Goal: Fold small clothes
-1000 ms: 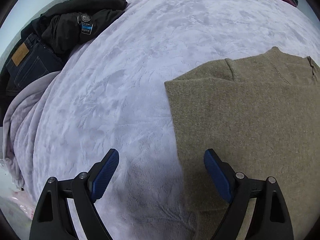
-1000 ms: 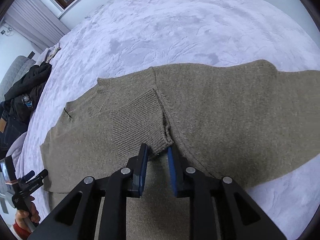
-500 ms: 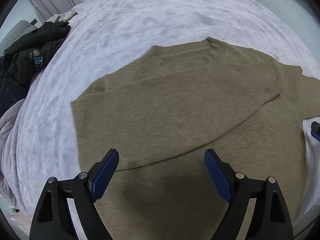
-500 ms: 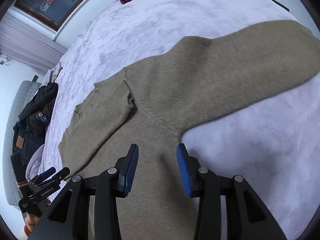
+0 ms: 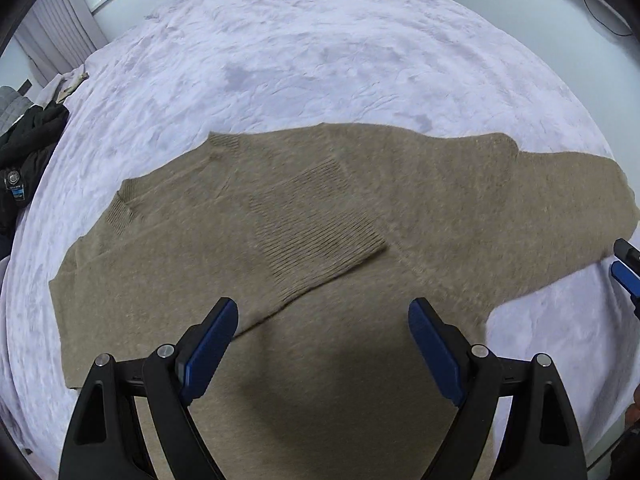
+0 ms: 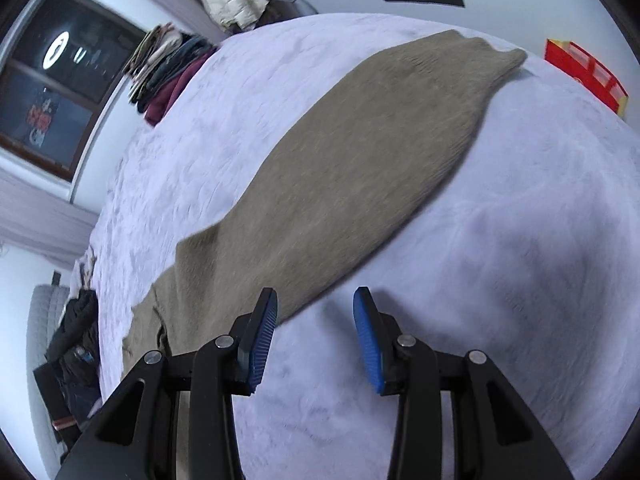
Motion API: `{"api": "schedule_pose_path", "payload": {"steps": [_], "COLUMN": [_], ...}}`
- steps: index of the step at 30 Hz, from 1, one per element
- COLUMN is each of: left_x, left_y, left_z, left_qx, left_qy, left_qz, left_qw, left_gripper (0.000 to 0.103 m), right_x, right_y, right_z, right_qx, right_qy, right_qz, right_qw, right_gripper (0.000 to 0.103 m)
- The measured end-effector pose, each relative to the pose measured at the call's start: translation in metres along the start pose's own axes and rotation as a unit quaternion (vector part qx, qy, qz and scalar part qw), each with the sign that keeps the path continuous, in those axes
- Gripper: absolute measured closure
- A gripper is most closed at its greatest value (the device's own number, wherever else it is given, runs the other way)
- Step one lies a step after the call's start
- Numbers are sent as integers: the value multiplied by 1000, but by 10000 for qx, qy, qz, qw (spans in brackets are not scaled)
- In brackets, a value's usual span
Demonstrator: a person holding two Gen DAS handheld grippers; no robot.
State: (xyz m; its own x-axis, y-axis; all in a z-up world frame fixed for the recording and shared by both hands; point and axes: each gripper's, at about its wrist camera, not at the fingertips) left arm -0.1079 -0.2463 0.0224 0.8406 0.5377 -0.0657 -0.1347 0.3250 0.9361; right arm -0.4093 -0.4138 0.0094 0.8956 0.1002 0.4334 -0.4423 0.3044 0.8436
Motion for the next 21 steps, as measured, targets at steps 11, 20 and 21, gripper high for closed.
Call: {"api": "schedule_pose_path", "payload": {"steps": [11,20,21], "left_x": [-54,-35,-24], "left_y": [-46,-30,-22], "left_z": [29,16,15], "left_qx": [-134,-113,-175], "left_qy": [0,-43,21], "left_qz": [232,124,107], "left_qw": [9996,9998,9998], "left_gripper": [15,15,15], "right_x": [-62,-31,-19], "right_y": [-26,-39,-40], "right_z": [55,65,67], "right_qx": [-402,-129,-98], "right_qy": [-1840,-2115,-2016], "right_qz": [1200,2880,2978], "right_qw": [9748,9339,9331], "right_gripper": [60,97,97]}}
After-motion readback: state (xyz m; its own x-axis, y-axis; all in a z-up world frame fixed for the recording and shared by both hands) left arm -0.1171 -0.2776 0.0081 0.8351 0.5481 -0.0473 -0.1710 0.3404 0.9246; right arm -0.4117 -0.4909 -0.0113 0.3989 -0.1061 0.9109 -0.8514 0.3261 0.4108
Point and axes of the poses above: each gripper's, at about its wrist camera, not at the fingertips, and y roughly against the way its jaws point, x to its left, z to its top, and after that the axes turned 7 degrees about -z, right-handed
